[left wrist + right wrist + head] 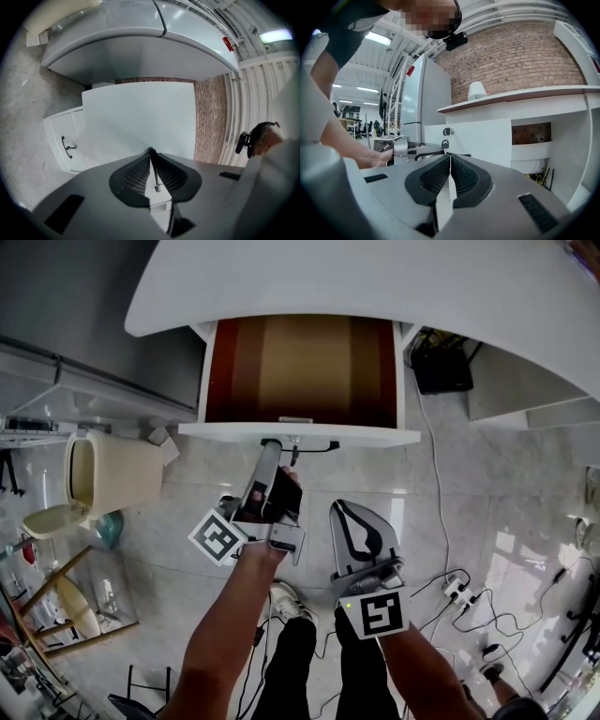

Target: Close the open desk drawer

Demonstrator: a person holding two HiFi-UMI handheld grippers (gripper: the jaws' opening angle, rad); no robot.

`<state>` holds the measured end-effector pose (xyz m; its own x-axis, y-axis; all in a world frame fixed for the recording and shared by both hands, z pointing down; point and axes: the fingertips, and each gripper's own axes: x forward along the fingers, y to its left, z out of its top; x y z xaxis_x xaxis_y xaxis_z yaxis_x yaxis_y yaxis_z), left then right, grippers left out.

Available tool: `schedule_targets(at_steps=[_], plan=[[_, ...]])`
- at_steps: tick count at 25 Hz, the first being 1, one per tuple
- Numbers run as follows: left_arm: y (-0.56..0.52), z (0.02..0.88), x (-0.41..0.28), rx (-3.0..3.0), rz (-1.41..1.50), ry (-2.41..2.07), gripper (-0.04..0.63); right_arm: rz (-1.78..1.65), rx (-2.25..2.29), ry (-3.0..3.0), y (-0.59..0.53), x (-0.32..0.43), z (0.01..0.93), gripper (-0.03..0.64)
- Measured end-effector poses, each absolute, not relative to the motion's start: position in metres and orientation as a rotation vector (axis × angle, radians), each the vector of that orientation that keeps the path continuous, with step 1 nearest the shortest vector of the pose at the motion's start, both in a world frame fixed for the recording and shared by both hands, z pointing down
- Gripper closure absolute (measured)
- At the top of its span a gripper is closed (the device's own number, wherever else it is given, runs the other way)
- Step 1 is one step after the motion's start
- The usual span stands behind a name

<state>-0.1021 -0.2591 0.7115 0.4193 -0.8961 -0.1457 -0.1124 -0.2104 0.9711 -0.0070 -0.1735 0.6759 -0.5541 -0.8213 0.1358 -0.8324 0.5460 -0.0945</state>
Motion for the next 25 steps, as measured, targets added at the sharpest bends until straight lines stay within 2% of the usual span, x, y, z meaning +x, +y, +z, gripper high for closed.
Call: schedule_targets(at_steps=[25], plan=[[-0.307, 0.711, -0.096, 1.604, -0.923, -0.946, 0.546, 0.22, 1.493, -2.673, -0.2, 0.013, 0.672, 0.589]])
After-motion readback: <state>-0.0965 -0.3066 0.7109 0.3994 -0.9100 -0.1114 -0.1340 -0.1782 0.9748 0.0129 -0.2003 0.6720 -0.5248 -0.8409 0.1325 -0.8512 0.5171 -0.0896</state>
